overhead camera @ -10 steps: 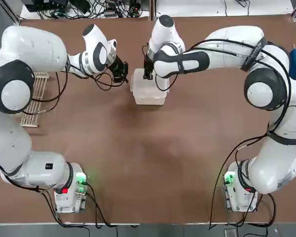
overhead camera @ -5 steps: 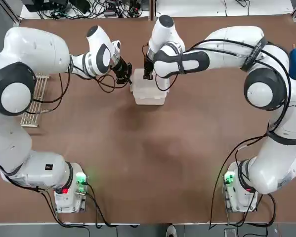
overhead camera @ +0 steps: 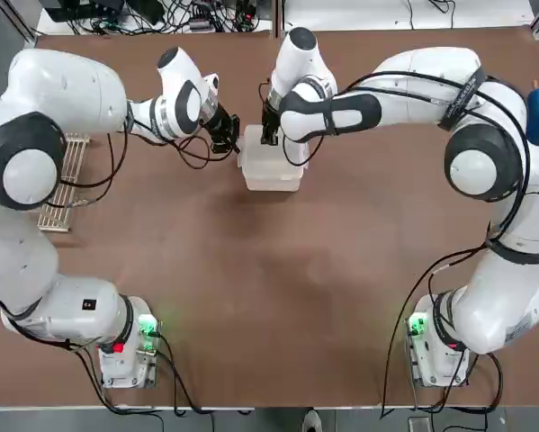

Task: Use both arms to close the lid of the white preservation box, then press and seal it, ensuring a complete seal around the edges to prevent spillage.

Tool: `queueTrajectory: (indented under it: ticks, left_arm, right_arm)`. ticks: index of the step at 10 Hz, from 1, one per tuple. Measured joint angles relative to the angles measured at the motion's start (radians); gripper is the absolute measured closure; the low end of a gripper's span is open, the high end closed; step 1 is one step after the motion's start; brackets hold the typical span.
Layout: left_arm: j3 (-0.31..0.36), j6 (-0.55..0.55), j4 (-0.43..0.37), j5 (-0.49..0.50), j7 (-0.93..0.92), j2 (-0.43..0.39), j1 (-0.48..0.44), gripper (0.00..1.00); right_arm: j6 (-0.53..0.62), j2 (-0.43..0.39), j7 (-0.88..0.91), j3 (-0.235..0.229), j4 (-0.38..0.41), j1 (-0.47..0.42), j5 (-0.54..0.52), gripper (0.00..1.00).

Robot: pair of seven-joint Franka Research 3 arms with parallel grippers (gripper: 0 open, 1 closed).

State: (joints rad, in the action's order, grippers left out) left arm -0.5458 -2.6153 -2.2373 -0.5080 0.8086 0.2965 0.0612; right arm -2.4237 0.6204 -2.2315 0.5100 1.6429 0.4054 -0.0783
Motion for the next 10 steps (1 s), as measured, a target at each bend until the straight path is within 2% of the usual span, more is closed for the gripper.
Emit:
queueTrajectory:
  ticks: [10]
  left_arm:
    - [0.0, -0.039, 0.008, 0.0, 0.001, 0.034, 0.001, 0.99]
  right_arm:
    - [0.0, 0.0, -0.002, -0.001, 0.0, 0.0, 0.0, 0.99]
